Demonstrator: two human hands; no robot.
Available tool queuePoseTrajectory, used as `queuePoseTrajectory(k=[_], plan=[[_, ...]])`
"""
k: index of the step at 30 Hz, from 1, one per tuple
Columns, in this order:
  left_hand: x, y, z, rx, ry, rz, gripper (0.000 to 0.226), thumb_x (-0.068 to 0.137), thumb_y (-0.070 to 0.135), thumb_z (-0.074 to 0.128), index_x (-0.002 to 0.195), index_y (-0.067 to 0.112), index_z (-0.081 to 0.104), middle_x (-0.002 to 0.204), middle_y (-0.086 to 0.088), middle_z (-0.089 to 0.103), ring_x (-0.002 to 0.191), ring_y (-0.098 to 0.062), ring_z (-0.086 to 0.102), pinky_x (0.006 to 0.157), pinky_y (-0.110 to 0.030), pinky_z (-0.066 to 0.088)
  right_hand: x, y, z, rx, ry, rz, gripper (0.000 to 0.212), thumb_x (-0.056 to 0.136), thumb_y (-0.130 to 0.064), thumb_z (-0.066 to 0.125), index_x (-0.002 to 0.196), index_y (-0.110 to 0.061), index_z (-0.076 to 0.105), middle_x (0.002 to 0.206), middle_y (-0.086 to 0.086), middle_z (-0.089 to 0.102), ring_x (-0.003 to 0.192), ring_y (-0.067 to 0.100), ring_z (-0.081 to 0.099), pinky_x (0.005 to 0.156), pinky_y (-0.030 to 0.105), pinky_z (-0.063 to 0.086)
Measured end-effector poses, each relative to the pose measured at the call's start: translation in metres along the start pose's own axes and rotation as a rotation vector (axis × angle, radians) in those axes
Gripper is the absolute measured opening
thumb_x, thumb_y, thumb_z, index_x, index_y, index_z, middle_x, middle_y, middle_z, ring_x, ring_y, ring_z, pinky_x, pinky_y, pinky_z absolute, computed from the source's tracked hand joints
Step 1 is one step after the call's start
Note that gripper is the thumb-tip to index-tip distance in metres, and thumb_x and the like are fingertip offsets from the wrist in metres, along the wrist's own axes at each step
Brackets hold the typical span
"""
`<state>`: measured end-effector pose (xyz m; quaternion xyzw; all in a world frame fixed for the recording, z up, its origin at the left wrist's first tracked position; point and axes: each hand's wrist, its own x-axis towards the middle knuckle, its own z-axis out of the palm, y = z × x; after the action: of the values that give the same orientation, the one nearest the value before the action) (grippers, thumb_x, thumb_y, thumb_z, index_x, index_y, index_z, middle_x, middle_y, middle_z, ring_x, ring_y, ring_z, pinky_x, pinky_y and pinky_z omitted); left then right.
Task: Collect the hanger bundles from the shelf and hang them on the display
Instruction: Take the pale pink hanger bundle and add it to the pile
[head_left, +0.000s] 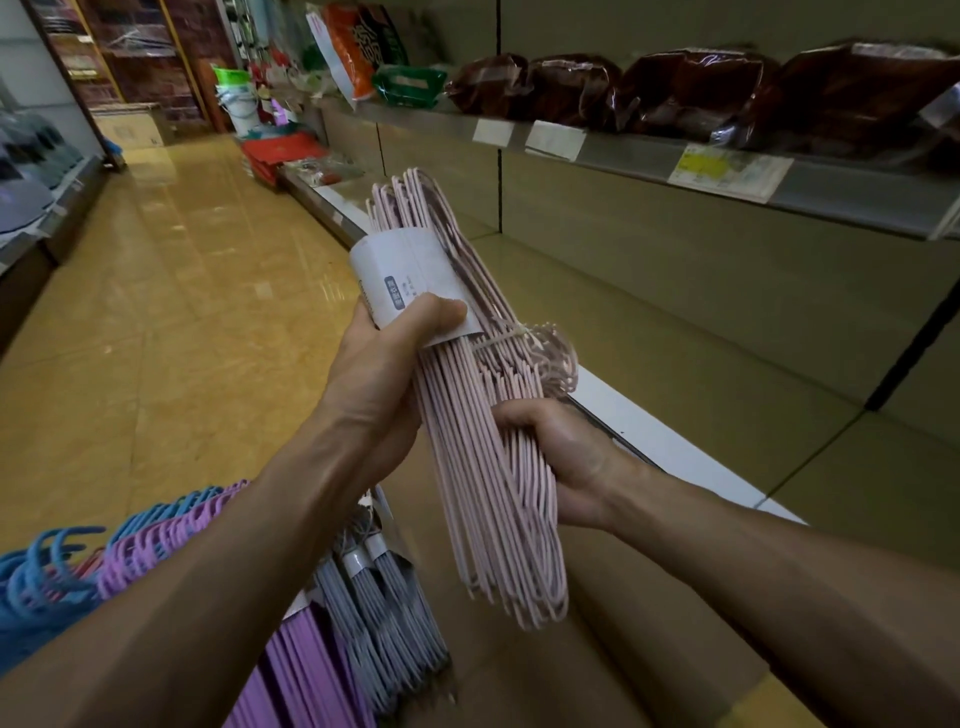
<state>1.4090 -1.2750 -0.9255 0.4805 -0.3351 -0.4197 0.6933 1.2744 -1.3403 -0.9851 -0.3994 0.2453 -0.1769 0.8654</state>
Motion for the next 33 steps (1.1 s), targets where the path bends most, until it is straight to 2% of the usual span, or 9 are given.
queuePoseTrajectory(k=[5,12,16,19,22,25,29,32,33], plan=[[0.000,-0.005,-0.012,0.190,-0.035,-0.096,0.068,0.077,0.033,0.078,0.135,0.018,0.045,0.109,-0.009,0.063,0.088,-0.028,0.071,0.073,-0.037,0.060,0.007,0.005,-0.017,-0.038,0.174,-0.117,0.033,0.088,0.005,0.055,0.120,-0.002,0.051,0.067,0.005,0.050,0.057,0.015,0.046,0.056,0.031,0.041],[0.002,-0.022,-0.020,0.250,0.089,-0.267,0.060,0.081,0.046,0.075,0.128,0.020,0.046,0.104,-0.012,0.062,0.087,-0.026,0.066,0.084,-0.051,0.059,0.002,0.005,-0.025,-0.254,0.319,-0.196,0.022,0.082,0.007,0.057,0.089,-0.015,0.055,0.059,-0.002,0.045,0.055,0.013,0.044,0.053,0.029,0.039],[0.006,-0.025,-0.023,0.233,0.133,-0.283,0.067,0.081,0.047,0.074,0.134,0.018,0.045,0.117,-0.012,0.062,0.097,-0.028,0.066,0.087,-0.049,0.058,0.002,0.006,-0.027,-0.269,0.301,-0.176,0.024,0.081,0.005,0.059,0.094,-0.014,0.056,0.065,0.000,0.043,0.059,0.012,0.043,0.057,0.031,0.038],[0.010,-0.027,-0.029,0.296,0.157,-0.253,0.078,0.083,0.051,0.071,0.145,0.020,0.036,0.128,-0.010,0.059,0.106,-0.028,0.068,0.096,-0.047,0.054,0.002,0.007,-0.030,-0.284,0.279,-0.160,0.024,0.082,0.005,0.061,0.096,-0.012,0.054,0.067,0.003,0.041,0.059,0.014,0.041,0.058,0.032,0.036],[0.014,-0.027,-0.041,0.463,0.195,-0.225,0.095,0.082,0.060,0.068,0.156,0.031,0.016,0.155,-0.014,0.037,0.130,-0.034,0.051,0.109,-0.052,0.041,0.003,0.009,-0.036,-0.328,0.313,-0.125,0.024,0.077,0.000,0.068,0.088,-0.013,0.051,0.063,0.003,0.038,0.054,0.016,0.039,0.058,0.035,0.034],[0.012,-0.023,-0.050,0.515,0.257,-0.139,0.084,0.088,0.053,0.065,0.155,0.025,0.023,0.152,-0.012,0.040,0.130,-0.032,0.049,0.110,-0.051,0.040,0.008,0.016,-0.039,-0.425,0.410,-0.106,0.030,0.064,-0.012,0.075,0.081,-0.016,0.052,0.065,0.005,0.035,0.056,0.019,0.037,0.059,0.038,0.033],[0.006,-0.018,-0.062,0.502,0.325,-0.065,0.047,0.096,0.034,0.063,0.137,0.016,0.050,0.130,-0.007,0.059,0.107,-0.025,0.065,0.099,-0.042,0.052,0.019,0.028,-0.048,-0.520,0.466,-0.089,0.029,0.077,-0.009,0.075,0.069,-0.019,0.049,0.050,-0.008,0.044,0.047,0.008,0.044,0.049,0.023,0.037],[-0.001,-0.017,-0.071,0.558,0.309,-0.015,0.023,0.099,0.023,0.058,0.120,0.017,0.063,0.116,-0.003,0.066,0.096,-0.020,0.070,0.088,-0.037,0.057,0.031,0.042,-0.052,-0.583,0.502,-0.034,0.024,0.073,-0.019,0.081,0.084,-0.014,0.060,0.073,-0.003,0.066,0.067,0.011,0.064,0.060,0.030,0.053],[-0.004,-0.017,-0.073,0.581,0.301,0.005,0.018,0.099,0.021,0.057,0.116,0.019,0.065,0.113,-0.001,0.067,0.093,-0.018,0.071,0.085,-0.036,0.058,0.037,0.047,-0.052,-0.598,0.512,-0.001,0.037,0.067,-0.025,0.085,0.094,-0.012,0.064,0.086,0.002,0.071,0.079,0.016,0.069,0.071,0.037,0.058]])
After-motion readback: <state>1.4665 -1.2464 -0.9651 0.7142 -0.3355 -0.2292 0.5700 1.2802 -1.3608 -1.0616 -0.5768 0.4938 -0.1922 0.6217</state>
